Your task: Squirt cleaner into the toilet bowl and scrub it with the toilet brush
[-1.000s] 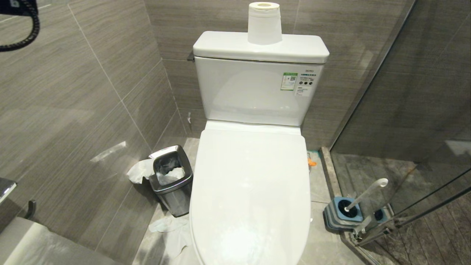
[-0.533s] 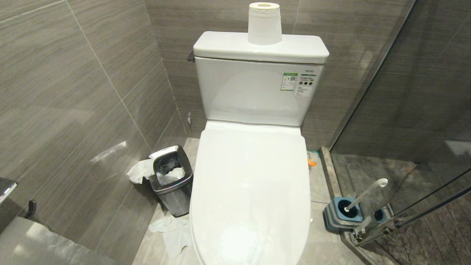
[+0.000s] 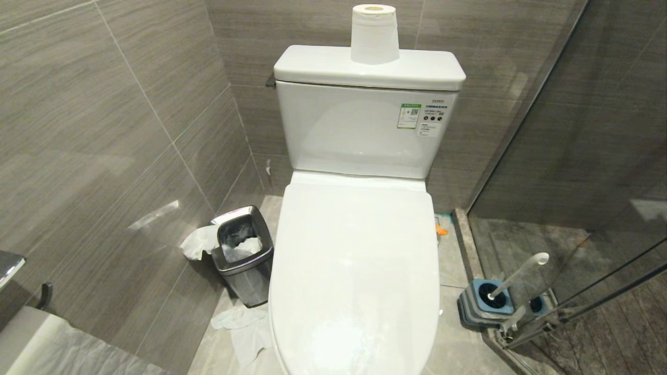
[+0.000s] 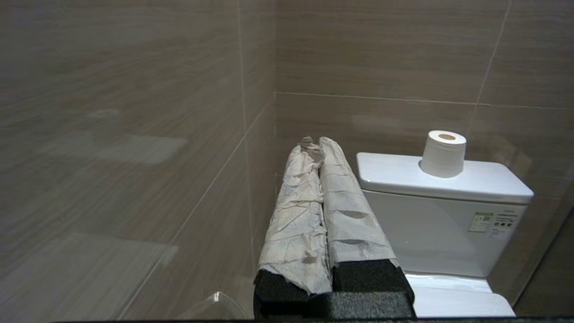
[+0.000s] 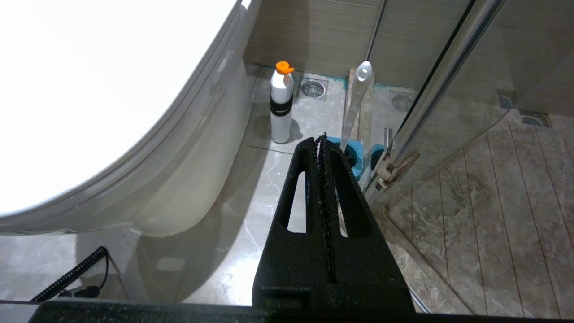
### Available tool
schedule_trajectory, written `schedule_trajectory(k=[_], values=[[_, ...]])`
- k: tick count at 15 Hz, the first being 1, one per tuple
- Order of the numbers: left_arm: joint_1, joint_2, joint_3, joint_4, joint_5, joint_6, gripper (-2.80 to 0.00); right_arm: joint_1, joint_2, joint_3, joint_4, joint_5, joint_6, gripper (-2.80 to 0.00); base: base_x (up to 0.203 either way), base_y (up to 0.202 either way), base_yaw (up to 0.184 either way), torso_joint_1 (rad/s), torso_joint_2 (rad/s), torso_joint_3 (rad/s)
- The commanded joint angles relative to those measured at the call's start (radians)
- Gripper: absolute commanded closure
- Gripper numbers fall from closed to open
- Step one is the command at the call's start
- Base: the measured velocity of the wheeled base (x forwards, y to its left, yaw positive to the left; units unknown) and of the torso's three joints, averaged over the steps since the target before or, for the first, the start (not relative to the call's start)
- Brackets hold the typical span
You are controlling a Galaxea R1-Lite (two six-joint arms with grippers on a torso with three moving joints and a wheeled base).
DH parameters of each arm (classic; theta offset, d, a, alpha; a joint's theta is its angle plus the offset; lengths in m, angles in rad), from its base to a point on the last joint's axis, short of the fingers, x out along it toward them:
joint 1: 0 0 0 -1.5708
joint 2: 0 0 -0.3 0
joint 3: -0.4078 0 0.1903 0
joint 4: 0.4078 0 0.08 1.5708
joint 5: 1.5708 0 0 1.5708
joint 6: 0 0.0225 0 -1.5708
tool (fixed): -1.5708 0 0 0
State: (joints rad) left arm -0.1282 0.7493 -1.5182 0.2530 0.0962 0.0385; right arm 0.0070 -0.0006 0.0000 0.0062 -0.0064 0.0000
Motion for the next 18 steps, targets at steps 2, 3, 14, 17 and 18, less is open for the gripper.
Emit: schedule_trajectory(k=[2, 3, 14, 17, 18], values=[[0.051, -0.169, 0.127, 0.019, -0.021, 0.001, 0.00, 0.001, 0.001, 0.000, 0.000, 0.000, 0.000, 0.00, 0.000, 0.000, 0.000, 0.000, 0.00, 0.000], [0.074, -0.211, 0.159, 0.036, -0.027, 0.000, 0.00, 0.001, 0.001, 0.000, 0.000, 0.000, 0.000, 0.00, 0.000, 0.000, 0.000, 0.000, 0.00, 0.000], [0.132, -0.645, 0.591, 0.079, -0.073, 0.035, 0.00, 0.001, 0.001, 0.000, 0.000, 0.000, 0.000, 0.00, 0.000, 0.000, 0.000, 0.000, 0.00, 0.000], [0.131, -0.739, 0.694, 0.079, -0.076, 0.043, 0.00, 0.001, 0.001, -0.002, 0.000, 0.000, 0.001, 0.00, 0.000, 0.000, 0.000, 0.000, 0.00, 0.000], [0.130, -0.746, 0.712, 0.076, -0.075, 0.044, 0.00, 0.001, 0.001, 0.000, 0.000, 0.000, 0.000, 0.00, 0.000, 0.000, 0.000, 0.000, 0.00, 0.000]])
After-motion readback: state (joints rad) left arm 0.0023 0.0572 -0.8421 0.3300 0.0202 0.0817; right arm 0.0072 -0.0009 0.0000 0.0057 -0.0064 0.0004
